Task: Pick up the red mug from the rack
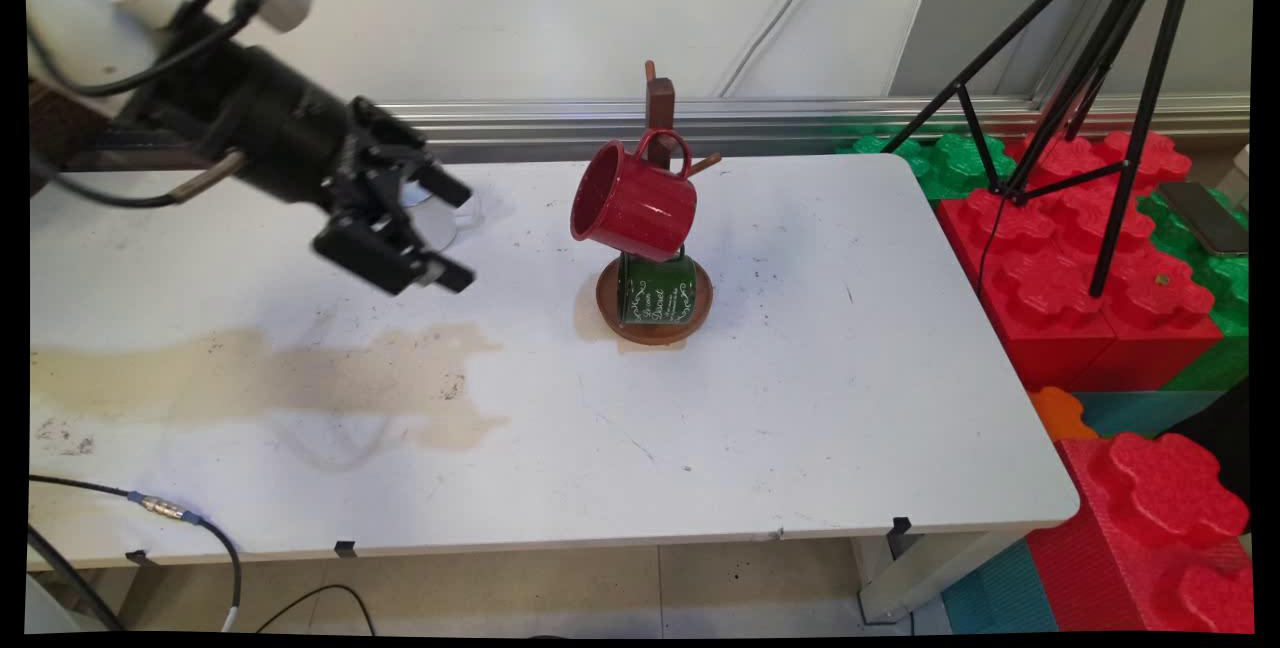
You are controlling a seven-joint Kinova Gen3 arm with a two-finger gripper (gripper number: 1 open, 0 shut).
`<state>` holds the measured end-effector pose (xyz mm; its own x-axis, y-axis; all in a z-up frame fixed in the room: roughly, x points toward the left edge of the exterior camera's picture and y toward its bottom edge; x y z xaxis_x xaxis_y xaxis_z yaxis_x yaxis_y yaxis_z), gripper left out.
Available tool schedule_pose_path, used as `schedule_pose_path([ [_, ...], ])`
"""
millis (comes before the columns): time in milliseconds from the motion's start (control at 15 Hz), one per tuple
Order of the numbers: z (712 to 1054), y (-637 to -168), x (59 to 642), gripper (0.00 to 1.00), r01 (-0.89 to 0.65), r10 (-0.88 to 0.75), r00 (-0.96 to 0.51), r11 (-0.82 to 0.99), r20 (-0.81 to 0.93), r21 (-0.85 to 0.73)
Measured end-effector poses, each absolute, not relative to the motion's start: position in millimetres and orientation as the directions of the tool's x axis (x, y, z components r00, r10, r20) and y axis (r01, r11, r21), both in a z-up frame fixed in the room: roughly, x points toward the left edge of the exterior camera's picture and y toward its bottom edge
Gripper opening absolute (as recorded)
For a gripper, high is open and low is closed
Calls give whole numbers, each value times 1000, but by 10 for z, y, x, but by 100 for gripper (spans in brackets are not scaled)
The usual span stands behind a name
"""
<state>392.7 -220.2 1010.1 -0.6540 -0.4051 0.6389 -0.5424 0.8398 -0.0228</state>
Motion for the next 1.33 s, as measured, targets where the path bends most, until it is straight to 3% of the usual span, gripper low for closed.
schedule_pose_path([
  [400,10050,-2531,3629,100,-587,-418,-608,809,675,-27],
  [1333,9436,-2834,3183,100,-666,-479,-501,745,721,32],
])
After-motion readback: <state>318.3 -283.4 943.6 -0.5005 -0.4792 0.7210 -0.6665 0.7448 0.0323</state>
